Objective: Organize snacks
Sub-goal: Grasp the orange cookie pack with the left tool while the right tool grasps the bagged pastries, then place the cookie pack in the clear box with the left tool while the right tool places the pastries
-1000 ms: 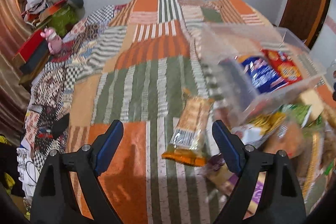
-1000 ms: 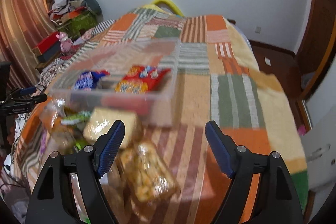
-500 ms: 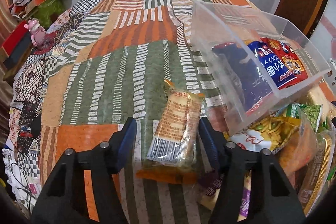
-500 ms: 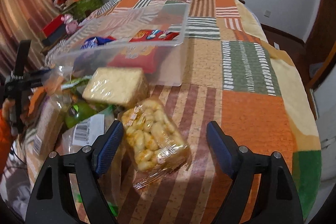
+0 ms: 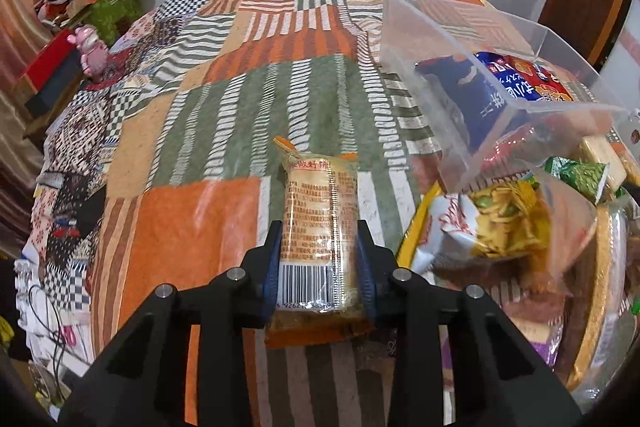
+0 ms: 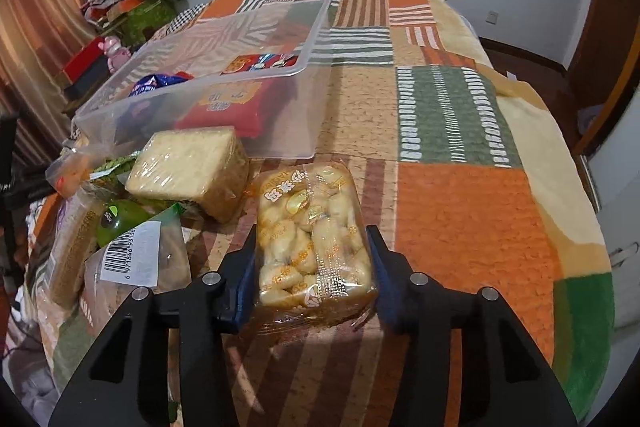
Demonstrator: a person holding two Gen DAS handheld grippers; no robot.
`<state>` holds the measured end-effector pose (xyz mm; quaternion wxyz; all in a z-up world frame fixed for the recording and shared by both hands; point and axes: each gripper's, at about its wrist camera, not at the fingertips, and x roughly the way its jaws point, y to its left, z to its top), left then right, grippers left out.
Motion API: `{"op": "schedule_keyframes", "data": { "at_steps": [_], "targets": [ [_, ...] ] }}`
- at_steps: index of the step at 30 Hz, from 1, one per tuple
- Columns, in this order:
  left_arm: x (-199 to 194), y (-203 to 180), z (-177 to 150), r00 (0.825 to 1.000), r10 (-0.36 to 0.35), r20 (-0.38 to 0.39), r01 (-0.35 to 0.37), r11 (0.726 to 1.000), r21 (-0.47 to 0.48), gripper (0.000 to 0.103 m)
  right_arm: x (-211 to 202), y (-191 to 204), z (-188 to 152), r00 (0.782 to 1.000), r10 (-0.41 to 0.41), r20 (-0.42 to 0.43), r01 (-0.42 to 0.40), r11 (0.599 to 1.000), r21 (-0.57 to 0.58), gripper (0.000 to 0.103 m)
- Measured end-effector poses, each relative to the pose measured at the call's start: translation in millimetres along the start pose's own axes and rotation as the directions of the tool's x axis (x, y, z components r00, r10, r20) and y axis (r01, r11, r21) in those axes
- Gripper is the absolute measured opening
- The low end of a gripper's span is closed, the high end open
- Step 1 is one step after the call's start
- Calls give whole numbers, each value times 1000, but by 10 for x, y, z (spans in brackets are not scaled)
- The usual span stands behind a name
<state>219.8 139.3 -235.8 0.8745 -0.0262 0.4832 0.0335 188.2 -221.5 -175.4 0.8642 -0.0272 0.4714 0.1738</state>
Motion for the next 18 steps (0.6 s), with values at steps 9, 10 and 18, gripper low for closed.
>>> {"op": "schedule_keyframes", "data": {
  "at_steps": [9,10,18],
  "targets": [
    [-393,-3,100,996,-19,84,21,999,-26,33,-233,40,127,996,-14,88,14,1000,0,44],
    [-445,-22,126,995,-20,98,22,999,-23,33,-274,34,171,995,-14,103,14,1000,2,44],
    [-816,-255,461,975,-72,210,74,997,0,33,-482,124,533,977,3,213,2,1000,-22,44]
  ]
}}
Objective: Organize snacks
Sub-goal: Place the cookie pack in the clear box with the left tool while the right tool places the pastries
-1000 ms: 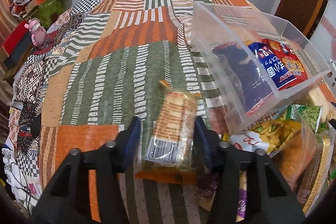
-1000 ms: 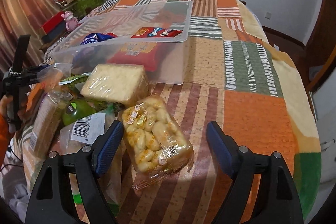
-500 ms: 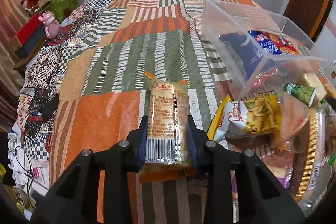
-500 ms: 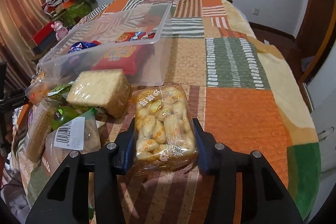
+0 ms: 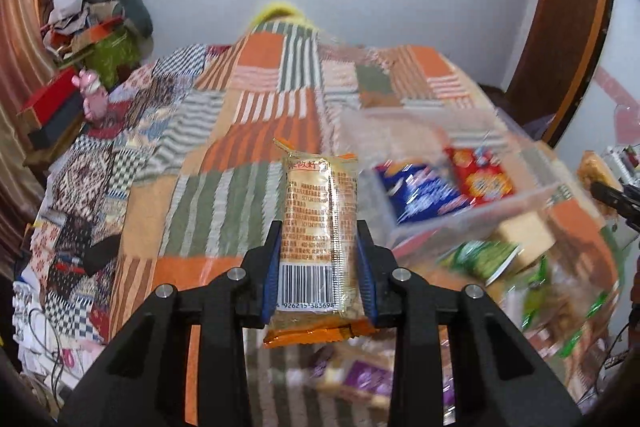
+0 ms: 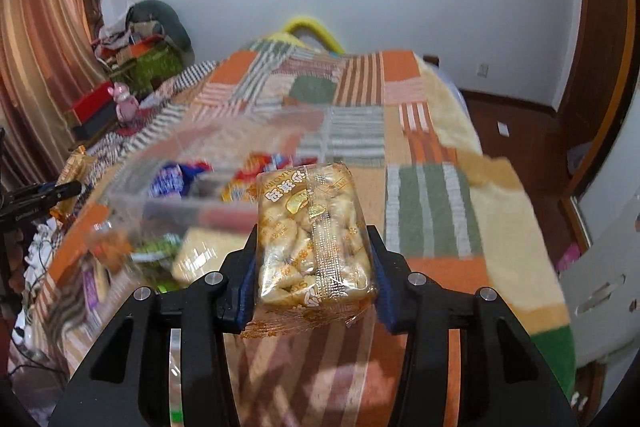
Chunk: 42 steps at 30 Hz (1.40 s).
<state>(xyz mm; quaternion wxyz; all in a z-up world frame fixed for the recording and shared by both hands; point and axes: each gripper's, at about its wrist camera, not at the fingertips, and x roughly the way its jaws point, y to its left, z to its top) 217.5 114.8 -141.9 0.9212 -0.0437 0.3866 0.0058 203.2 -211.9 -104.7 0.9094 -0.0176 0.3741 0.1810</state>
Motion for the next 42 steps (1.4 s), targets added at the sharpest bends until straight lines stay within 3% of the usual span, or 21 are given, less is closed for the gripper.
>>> {"op": "schedule_keyframes", "data": {
  "at_steps": [7,13,19,32,36,42],
  "targets": [
    [-29,-263,252,997,-53,52,52,998,25,33,88,171,261,998,40,58,-39,999,-31,44],
    [169,-475,375,996,-82,38,79,995,60,33,298,346,407,993,94,66,-91,995,-50,44],
    [376,-579,423,995,-99,25,97,992,77,33,632,533,508,989,150,16,-148,987,-65,44],
    [799,-625,483,993,-111,-39,113,992,58,33,1172,757,529,982,147,-117,-160,982,-105,44],
    [871,-637,478,992,-107,-63,111,992,60,34,1216,795,490,975,158,-154,-177,977,-116,45],
    [772,-644,453,991,-116,-71,121,991,61,40,1018,767,537,982,150,-116,-166,976,-141,49]
  ]
}}
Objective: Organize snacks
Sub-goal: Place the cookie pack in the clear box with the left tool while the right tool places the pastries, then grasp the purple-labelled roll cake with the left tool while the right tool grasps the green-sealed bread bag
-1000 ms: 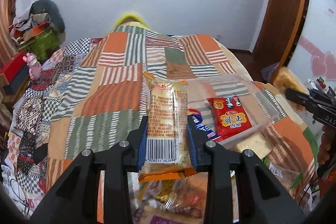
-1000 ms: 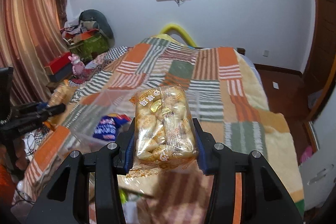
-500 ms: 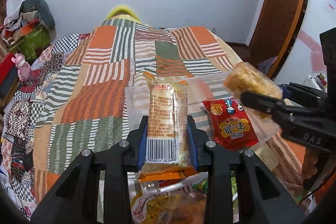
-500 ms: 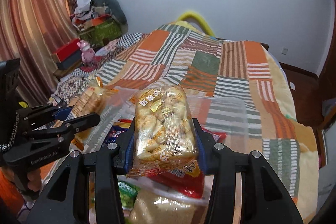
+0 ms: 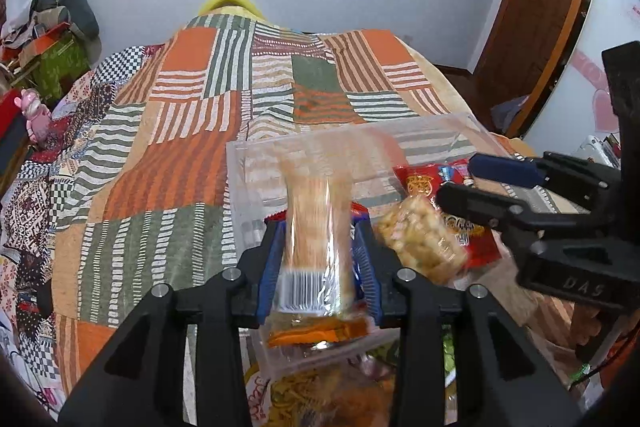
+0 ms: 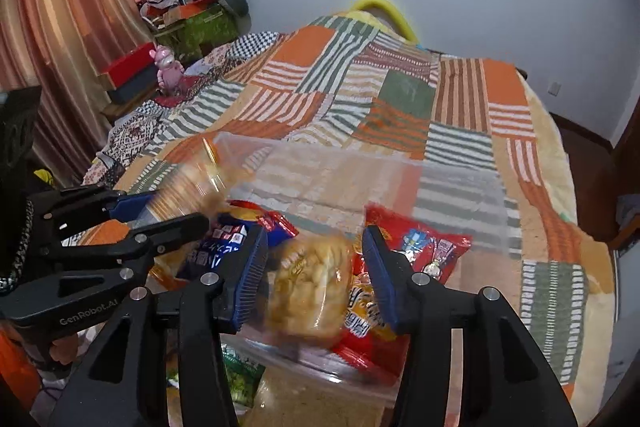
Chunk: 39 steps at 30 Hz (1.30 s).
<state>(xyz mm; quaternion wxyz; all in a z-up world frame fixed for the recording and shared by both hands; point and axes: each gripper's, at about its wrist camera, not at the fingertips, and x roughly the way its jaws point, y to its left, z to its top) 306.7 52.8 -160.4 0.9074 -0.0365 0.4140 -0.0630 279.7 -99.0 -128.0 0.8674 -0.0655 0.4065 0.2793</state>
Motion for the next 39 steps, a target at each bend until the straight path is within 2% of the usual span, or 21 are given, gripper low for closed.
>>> {"op": "schedule_keyframes", "data": {
  "at_steps": [3,8,12,16,19,27,30,32,39],
  "targets": [
    [-175,4,-12,1000,3,24,-3,1000,-4,51,-184,13,2,999,-22,34,22,1000,-17,50],
    [-507,19,-75,998,25,55,-24,1000,-5,55,-477,26,-50,996,-38,78,40,999,-24,55],
    [-794,64,-216,996,49,68,-48,999,-15,63,-755,37,-159,992,-54,114,57,998,-16,59],
    [-963,108,-430,994,94,62,-92,995,-27,74,-961,45,-322,989,-69,132,70,998,-7,63],
    [-989,151,-625,993,118,24,-117,992,-45,80,-1049,58,-477,987,-90,136,92,996,-9,66],
    [-722,143,-1187,984,136,-111,-144,987,-71,82,-1090,34,-961,992,-100,74,99,995,9,70],
    [-584,131,-1337,981,119,-152,-132,988,-80,82,-1061,33,-1100,995,-93,40,92,996,18,73],
    [-515,140,-1421,975,143,-169,-157,985,-72,82,-1029,44,-1191,996,-82,18,81,996,25,75],
    [-593,259,-1625,974,160,-162,-175,982,-77,84,-804,96,-1368,997,-62,-55,65,997,43,76]
  ]
}}
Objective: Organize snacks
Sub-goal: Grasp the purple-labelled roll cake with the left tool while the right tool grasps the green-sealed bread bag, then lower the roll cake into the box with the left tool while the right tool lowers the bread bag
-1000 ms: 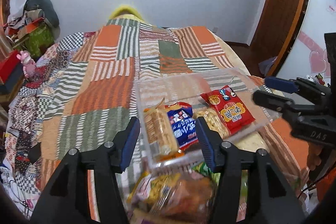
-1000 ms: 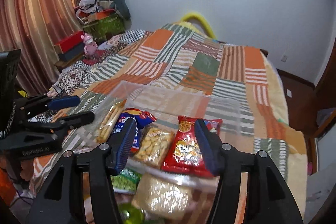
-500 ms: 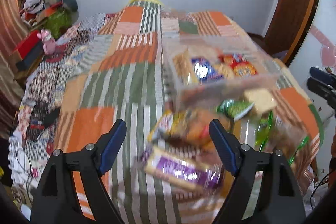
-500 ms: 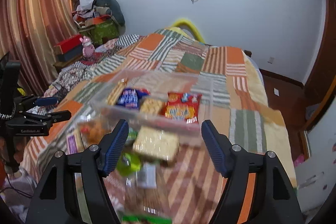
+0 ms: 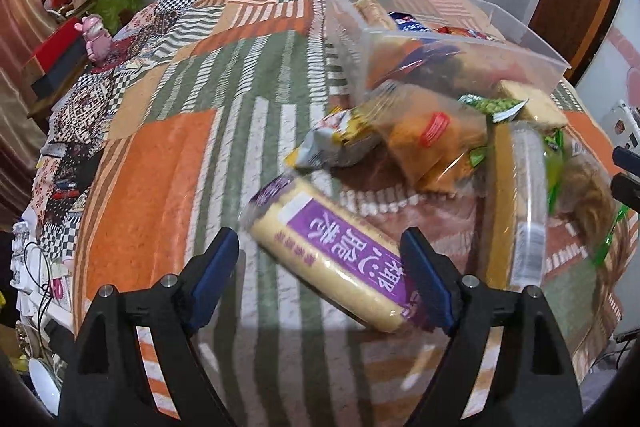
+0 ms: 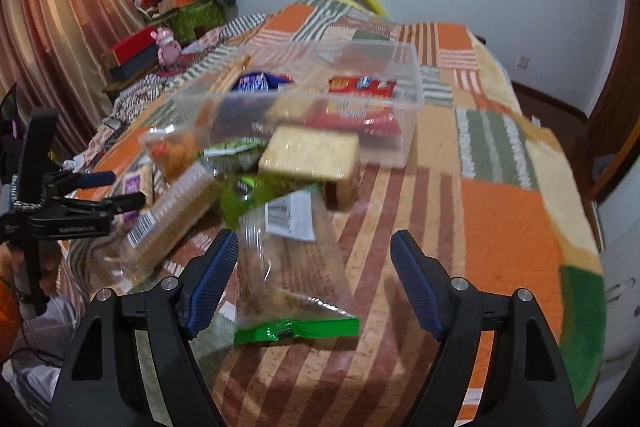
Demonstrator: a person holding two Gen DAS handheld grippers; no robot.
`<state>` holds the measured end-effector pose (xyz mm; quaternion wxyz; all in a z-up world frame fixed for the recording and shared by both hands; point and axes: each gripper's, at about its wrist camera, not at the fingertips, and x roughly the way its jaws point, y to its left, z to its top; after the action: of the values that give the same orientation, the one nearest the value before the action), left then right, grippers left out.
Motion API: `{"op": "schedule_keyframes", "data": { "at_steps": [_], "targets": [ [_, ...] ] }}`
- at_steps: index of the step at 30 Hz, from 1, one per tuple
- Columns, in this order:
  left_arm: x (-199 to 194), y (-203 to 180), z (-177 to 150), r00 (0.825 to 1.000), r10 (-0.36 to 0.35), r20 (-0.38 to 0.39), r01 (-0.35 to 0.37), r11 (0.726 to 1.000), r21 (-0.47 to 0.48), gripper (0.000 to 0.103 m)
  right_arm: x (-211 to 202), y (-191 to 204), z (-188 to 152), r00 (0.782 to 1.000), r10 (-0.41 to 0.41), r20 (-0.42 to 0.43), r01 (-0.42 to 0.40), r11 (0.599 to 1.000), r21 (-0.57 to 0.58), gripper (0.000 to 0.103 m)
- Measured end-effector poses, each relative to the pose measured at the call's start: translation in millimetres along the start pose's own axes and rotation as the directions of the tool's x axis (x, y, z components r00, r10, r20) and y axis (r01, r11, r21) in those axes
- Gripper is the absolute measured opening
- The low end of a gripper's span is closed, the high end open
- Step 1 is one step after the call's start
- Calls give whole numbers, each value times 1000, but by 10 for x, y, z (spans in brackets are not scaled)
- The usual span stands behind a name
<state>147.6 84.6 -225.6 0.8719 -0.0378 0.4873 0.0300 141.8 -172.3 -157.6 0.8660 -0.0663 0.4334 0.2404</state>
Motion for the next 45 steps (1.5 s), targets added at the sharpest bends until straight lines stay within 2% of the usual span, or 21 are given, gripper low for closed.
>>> {"op": "schedule_keyframes", "data": {
  "at_steps": [8,15,16,18,19,21,23,25,29,38,45],
  "targets": [
    [-72,212,-104,1000,-6,-21,6,999,-44,86,108,81,-73,999,12,-35,-12,1000,-11,76],
    [97,23,-21,999,-1,-45,1,1000,-8,85,225,76,-108,998,17,-63,-17,1000,-1,74],
    [126,3,-20,999,0,-48,0,1000,-4,83,232,67,-101,998,20,-65,-20,1000,3,70],
    [193,-33,-28,999,11,-46,-11,1000,3,73,241,55,-113,996,48,-74,-47,999,11,59],
    [190,-31,-26,999,7,-36,-7,1000,0,70,232,54,-110,996,52,-72,-51,999,14,58],
    [170,-23,-22,1000,11,-22,-11,1000,-3,58,210,46,-117,996,55,-64,-54,998,14,55],
    [156,10,-19,1000,17,-16,-17,1000,-7,52,183,38,-122,997,57,-56,-57,998,17,51],
    [128,66,-23,1000,20,-16,-21,1000,-18,47,149,30,-123,997,60,-45,-59,998,23,49],
    [34,184,-26,1000,17,-6,-17,999,-49,46,62,-2,-112,998,58,-18,-57,998,37,48],
    [-388,217,124,995,29,97,-24,998,-58,45,-231,-81,39,997,19,72,-22,998,51,48],
    [-650,90,472,982,-24,190,33,998,-45,45,-362,-147,278,990,-8,144,1,999,52,48]
  ]
}}
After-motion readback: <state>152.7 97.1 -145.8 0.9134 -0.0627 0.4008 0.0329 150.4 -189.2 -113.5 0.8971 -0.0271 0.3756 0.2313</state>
